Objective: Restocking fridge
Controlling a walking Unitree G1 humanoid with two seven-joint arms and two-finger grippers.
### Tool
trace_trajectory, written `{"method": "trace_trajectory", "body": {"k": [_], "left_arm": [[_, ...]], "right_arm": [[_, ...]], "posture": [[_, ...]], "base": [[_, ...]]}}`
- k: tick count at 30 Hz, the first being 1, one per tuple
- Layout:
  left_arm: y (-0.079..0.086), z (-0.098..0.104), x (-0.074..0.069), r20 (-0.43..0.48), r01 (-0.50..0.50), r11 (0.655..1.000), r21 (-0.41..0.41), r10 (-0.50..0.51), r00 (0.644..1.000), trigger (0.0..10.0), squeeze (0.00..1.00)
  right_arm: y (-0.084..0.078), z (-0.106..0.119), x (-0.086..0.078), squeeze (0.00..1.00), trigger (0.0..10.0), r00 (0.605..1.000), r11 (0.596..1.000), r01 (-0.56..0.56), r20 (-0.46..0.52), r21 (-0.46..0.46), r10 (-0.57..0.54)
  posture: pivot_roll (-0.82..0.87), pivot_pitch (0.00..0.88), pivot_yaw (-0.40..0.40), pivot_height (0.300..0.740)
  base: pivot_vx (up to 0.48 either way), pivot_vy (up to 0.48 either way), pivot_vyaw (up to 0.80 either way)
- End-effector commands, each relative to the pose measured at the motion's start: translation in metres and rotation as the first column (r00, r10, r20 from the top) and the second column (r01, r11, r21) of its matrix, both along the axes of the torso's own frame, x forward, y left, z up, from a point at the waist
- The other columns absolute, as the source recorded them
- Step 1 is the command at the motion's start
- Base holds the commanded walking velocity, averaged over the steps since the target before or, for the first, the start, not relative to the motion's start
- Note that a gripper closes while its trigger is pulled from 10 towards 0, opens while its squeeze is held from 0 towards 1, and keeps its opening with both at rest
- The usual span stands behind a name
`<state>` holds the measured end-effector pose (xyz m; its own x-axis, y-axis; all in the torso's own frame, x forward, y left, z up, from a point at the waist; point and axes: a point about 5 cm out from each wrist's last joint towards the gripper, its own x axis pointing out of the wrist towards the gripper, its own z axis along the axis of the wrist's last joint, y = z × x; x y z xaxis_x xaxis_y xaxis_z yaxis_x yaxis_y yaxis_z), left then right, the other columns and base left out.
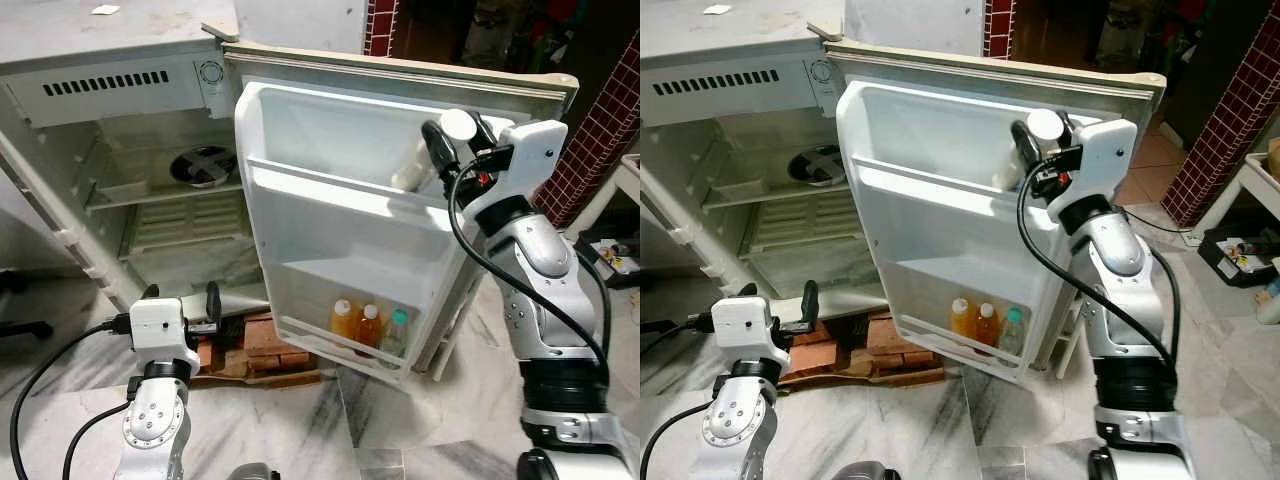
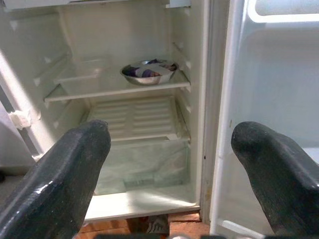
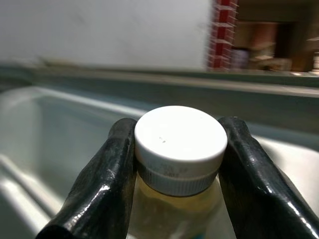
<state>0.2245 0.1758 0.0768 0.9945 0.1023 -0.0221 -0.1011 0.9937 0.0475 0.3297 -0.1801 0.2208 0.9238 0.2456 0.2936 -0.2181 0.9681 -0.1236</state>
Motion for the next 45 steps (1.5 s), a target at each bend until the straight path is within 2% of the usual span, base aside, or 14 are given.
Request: {"method": "trace_trajectory", "body": {"k": [1,8,9,13,17,18,19,26,33,40,42,43,44,45], "left_arm": [[0.001,-0.002,0.000,-0.011,0.004,1.000,0.016,-0.004,1.000,10.0,0.00],[-0.003,-0.003,0.003,-0.015,0.012,1.000,0.014,-0.012,1.000,10.0,0.00],[-0.003,-0.003,0.003,-0.014,0.012,1.000,0.014,-0.012,1.000,10.0,0.00],[-0.002,-0.004,0.003,-0.017,0.010,1.000,0.016,-0.010,1.000,10.0,0.00],[-0.002,-0.004,0.003,-0.019,0.007,1.000,0.018,-0.006,1.000,10.0,0.00],[-0.002,-0.004,0.003,-0.019,0.005,1.000,0.017,-0.004,1.000,10.0,0.00],[-0.003,-0.005,0.003,-0.020,0.003,1.000,0.017,-0.003,1.000,10.0,0.00],[-0.002,-0.005,0.002,-0.022,-0.002,1.000,0.017,0.003,1.000,10.0,0.00],[-0.002,-0.005,0.003,-0.023,0.000,1.000,0.020,0.000,1.000,10.0,0.00],[-0.002,-0.005,0.004,-0.022,0.003,1.000,0.021,-0.003,1.000,10.0,0.00],[-0.003,-0.005,0.004,-0.023,-0.001,1.000,0.021,0.002,1.000,10.0,0.00],[-0.003,-0.006,0.004,-0.029,-0.009,1.000,0.022,0.010,1.000,10.0,0.00],[-0.003,-0.006,0.004,-0.029,-0.009,1.000,0.022,0.010,1.000,10.0,0.00],[-0.003,-0.006,0.004,-0.029,-0.013,1.000,0.024,0.013,0.999,10.0,0.00]], "right_arm": [[-0.015,0.009,0.002,0.00,10.0,0.994,0.995,0.103,0.038,-0.017,-0.102],[-0.019,0.013,0.009,0.00,10.0,0.977,0.964,0.210,0.062,-0.162,-0.203],[-0.015,0.014,0.010,0.00,10.0,0.981,0.971,0.189,0.063,-0.146,-0.181],[-0.004,0.017,0.017,0.00,10.0,0.986,0.967,0.164,0.059,-0.195,-0.155],[0.004,0.017,0.022,0.00,10.0,0.991,0.971,0.134,0.046,-0.197,-0.127],[0.007,0.017,0.024,0.80,10.0,0.992,0.974,0.122,0.041,-0.188,-0.116],[0.009,0.017,0.025,1.00,10.0,0.993,0.976,0.115,0.041,-0.185,-0.109],[0.014,0.021,0.027,1.00,10.0,0.992,0.973,0.119,0.075,-0.199,-0.106],[0.007,0.043,0.027,1.00,10.0,0.960,0.963,0.219,0.214,-0.160,-0.183],[0.003,0.055,0.024,1.00,10.0,0.934,0.962,0.245,0.295,-0.118,-0.201],[0.001,0.059,0.020,1.00,10.0,0.915,0.955,0.272,0.339,-0.116,-0.220],[-0.009,0.060,0.015,1.00,10.0,0.877,0.929,0.355,0.381,-0.104,-0.292],[-0.009,0.060,0.015,1.00,10.0,0.877,0.929,0.355,0.381,-0.104,-0.292],[-0.021,0.057,0.013,1.00,10.0,0.858,0.908,0.411,0.368,-0.075,-0.358]], "posture": [[-0.01,0.025,0.044,0.740],[-0.01,0.026,0.042,0.740],[-0.01,0.026,0.042,0.740],[-0.01,0.025,0.036,0.740],[-0.01,0.025,0.032,0.740],[-0.01,0.025,0.032,0.740],[0.00,0.026,0.029,0.740],[0.00,0.028,0.028,0.740],[0.00,0.027,0.031,0.740],[0.00,0.025,0.034,0.740],[0.00,0.023,0.034,0.740],[0.00,0.023,0.032,0.740],[0.00,0.023,0.032,0.740],[0.00,0.024,0.033,0.740]], "base": [[0.000,0.000,0.00],[0.000,0.000,0.00],[0.000,0.000,0.00],[0.000,0.000,0.00],[0.000,0.000,0.00],[0.000,0.000,0.00],[0.000,0.000,0.00],[0.000,0.000,0.00],[0.000,0.000,0.00],[0.000,0.000,0.00],[0.000,0.000,0.00],[0.000,0.000,0.00],[0.000,0.000,0.00],[0.000,0.000,0.00]]}}
